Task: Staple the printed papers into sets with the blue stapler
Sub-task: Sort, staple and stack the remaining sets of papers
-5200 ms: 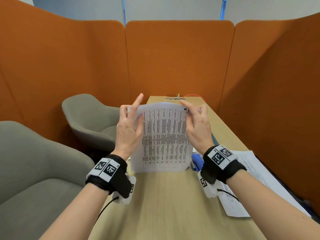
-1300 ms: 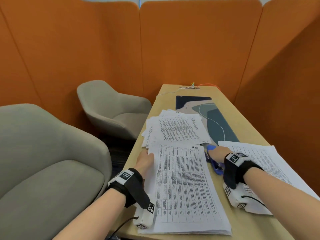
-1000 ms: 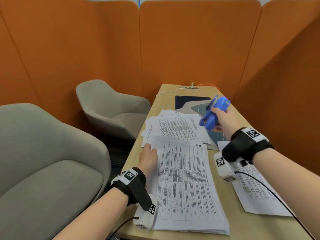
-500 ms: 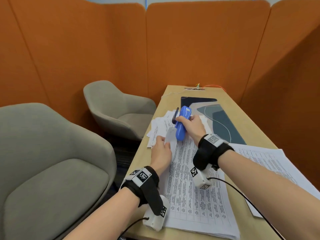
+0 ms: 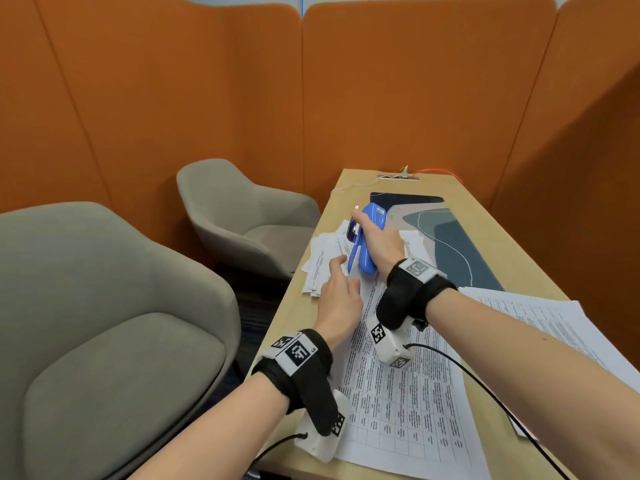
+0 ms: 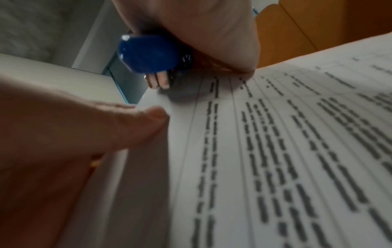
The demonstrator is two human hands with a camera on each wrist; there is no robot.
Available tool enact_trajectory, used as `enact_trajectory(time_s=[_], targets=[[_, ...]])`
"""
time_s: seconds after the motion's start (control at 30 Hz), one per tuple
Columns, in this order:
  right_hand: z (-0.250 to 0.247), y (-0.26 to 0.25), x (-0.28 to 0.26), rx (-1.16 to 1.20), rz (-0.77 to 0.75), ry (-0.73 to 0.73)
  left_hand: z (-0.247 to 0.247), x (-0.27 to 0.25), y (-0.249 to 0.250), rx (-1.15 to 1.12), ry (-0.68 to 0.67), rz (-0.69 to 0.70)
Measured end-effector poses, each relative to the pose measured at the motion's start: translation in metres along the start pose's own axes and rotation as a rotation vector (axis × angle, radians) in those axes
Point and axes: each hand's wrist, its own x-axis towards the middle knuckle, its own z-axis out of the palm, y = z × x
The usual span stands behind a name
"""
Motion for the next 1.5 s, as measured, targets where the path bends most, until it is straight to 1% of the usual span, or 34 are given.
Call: enact_trajectory(time_s=[0.2, 0.43, 0.53, 0.6, 0.73, 0.8, 0.93, 1.03, 1.13, 1.2, 1.27, 1.33, 1.37, 1.4, 1.5], targets=[[0.0, -0.005, 0.001, -0.057, -0.025, 0.019, -0.002, -0.001, -0.003, 0.01, 0.007, 0.011], [0.007, -0.007, 0.002, -0.103, -0.126, 0.028, -0.003, 0.001, -0.006, 0.005, -0.009, 0.011], [0.007, -0.011, -0.002, -0.105, -0.155, 0.055, -0.007, 0.0, -0.005, -0.012, -0.015, 0.005], [0.007, -0.012, -0.005, -0.113, -0.181, 0.071, -0.01, 0.0, -0.003, -0.051, -0.025, -0.007], [0.01, -0.01, -0.006, -0.126, -0.228, 0.071, -0.02, 0.003, 0.007, -0.209, -0.033, -0.041], [0.01, -0.011, -0.009, -0.133, -0.241, 0.067, -0.026, 0.007, 0.01, -0.232, -0.049, -0.025], [0.008, -0.017, -0.014, -0.137, -0.275, 0.058, -0.035, 0.01, 0.014, -0.2, -0.075, -0.003], [0.013, -0.017, -0.013, -0.154, -0.302, 0.08, -0.035, 0.01, 0.016, -0.113, -0.061, 0.03], [0.018, -0.014, -0.009, -0.131, -0.29, 0.116, -0.036, 0.009, 0.016, -0.067, -0.029, 0.052], [0.021, -0.011, -0.007, -0.125, -0.291, 0.122, -0.037, 0.008, 0.014, -0.062, -0.021, 0.057], [0.021, -0.008, -0.004, -0.112, -0.272, 0.111, -0.039, 0.007, 0.011, -0.096, -0.054, 0.042], [0.02, -0.007, -0.001, -0.061, -0.206, 0.071, -0.039, 0.008, 0.004, -0.133, -0.135, 0.006], [0.017, -0.009, 0.0, 0.001, -0.166, 0.058, -0.038, 0.008, 0.0, -0.13, -0.151, -0.01], [0.012, -0.015, -0.001, 0.095, -0.126, 0.06, -0.037, 0.009, -0.004, -0.125, -0.136, -0.026], [-0.026, -0.036, -0.003, 0.421, -0.018, 0.105, -0.036, 0.011, -0.008, -0.189, 0.018, -0.034]])
